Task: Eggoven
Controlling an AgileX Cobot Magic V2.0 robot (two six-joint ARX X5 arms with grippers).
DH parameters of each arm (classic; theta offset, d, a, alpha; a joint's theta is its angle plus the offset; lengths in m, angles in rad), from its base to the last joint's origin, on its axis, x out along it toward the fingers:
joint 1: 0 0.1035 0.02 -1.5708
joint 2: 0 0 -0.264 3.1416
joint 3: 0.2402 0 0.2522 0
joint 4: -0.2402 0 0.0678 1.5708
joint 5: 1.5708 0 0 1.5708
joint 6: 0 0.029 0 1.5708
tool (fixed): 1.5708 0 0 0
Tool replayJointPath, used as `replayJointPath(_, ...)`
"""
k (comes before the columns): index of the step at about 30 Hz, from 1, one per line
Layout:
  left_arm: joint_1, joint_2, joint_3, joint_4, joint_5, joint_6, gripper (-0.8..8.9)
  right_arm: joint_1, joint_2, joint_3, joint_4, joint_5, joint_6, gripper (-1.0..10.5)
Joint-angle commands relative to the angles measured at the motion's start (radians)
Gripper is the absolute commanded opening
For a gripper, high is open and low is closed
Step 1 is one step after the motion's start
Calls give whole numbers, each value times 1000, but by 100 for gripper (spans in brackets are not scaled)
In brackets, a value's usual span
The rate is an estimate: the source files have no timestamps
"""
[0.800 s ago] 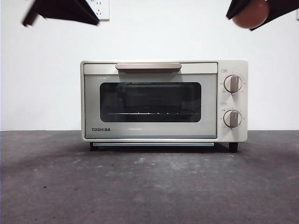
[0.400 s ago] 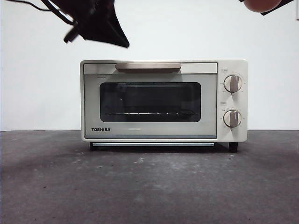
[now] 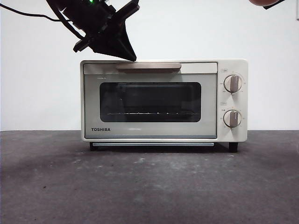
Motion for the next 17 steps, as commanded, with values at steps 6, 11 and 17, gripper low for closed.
replayJointPath(6,-17,56,27,8,-29,31,7,6,0,17,-10,-1,-13,3)
replayJointPath(11,-28,69,27,-3,-31,31,7,6,-7,17,-20,-1,-16,3)
replayJointPath(17,-76,69,27,-91,-30,52,7,6,-12,17,-20,0,-26,3)
